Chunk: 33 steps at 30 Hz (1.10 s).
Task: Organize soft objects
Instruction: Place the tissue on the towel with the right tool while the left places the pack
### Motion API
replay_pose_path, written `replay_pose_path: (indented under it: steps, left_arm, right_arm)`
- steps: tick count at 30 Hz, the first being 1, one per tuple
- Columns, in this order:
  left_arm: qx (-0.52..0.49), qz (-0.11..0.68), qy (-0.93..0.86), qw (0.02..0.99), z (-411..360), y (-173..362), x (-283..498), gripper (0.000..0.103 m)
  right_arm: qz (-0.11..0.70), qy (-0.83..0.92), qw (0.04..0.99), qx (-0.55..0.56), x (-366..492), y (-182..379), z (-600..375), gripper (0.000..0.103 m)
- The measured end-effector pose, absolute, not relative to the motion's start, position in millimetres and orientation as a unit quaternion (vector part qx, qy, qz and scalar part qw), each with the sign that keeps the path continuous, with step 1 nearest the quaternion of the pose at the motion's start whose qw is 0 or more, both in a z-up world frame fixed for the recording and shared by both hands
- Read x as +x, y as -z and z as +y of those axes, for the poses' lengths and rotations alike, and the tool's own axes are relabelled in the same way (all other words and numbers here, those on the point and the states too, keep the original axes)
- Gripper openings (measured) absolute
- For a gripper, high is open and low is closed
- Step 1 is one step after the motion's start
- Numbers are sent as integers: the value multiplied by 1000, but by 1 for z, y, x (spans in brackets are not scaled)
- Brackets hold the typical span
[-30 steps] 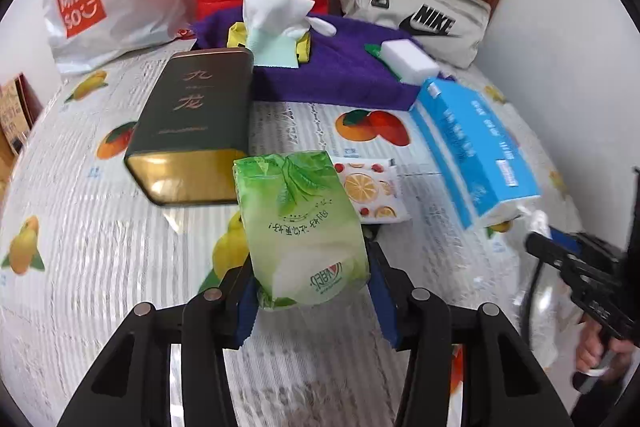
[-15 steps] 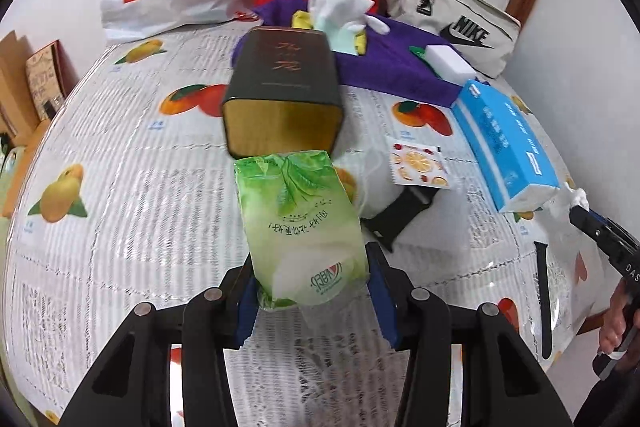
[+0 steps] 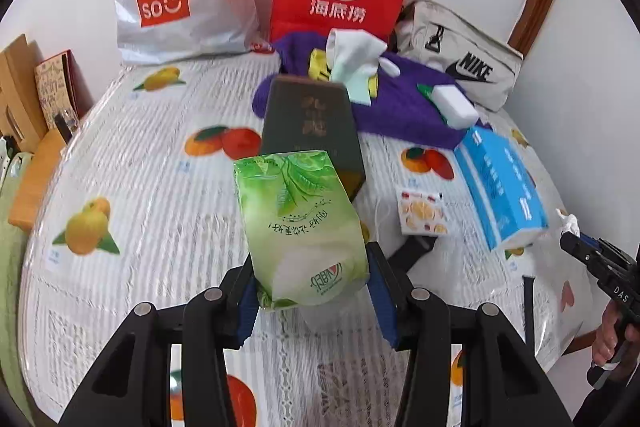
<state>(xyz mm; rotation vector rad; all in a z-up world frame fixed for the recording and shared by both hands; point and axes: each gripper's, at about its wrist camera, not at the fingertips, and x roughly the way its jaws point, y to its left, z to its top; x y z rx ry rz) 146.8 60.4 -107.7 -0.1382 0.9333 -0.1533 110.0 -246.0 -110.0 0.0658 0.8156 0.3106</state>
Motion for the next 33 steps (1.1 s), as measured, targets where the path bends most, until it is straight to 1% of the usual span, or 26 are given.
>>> replay_pose_path:
  steps: [15,26,33]
  left_arm:
    - [-75,430,83,896,59,71,206,46]
    - [-82,440,105,888,43,64,284,46]
    - [-85,460,106,878,36,74,334,46]
  right_arm:
    - [387,-140,911,20,168,75,-248,24]
    - [396,-127,909,16,243,61,-248,24]
    - [407,-131,904,17,301,61,-231,24]
